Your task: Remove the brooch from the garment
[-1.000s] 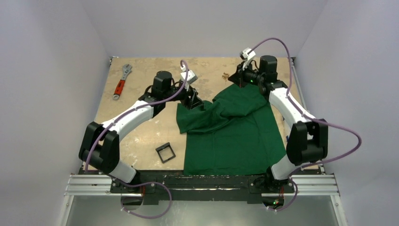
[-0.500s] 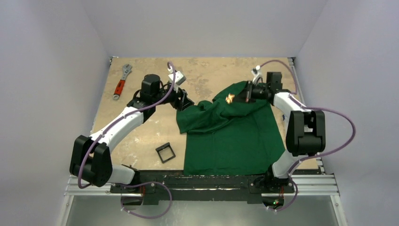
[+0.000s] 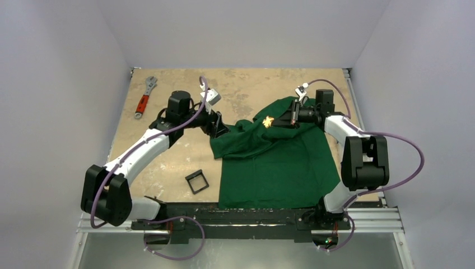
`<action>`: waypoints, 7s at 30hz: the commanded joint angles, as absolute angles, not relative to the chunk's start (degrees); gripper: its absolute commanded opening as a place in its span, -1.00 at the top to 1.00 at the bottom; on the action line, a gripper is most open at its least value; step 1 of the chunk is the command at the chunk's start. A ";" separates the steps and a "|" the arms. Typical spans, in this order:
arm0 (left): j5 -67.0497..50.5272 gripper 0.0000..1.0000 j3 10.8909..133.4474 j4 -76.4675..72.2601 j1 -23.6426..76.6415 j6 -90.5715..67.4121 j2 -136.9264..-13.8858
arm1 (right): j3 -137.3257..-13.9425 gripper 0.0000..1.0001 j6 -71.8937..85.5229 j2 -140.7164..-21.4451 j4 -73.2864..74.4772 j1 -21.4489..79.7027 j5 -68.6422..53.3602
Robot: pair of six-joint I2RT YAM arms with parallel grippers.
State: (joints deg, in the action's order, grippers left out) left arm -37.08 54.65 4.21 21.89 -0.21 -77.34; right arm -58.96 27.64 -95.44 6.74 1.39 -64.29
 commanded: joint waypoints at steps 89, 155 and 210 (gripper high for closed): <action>-48.36 0.39 68.58 -4.22 40.47 -24.70 -89.61 | -52.77 1.00 20.54 -65.72 12.17 11.25 -67.19; -50.24 0.45 62.31 -15.67 37.04 -33.94 -87.32 | -51.36 1.00 27.07 -68.32 7.43 10.99 -68.03; -49.35 0.67 70.21 -5.38 39.51 -25.31 -92.93 | -60.02 1.00 1.39 -70.43 27.78 12.92 -69.69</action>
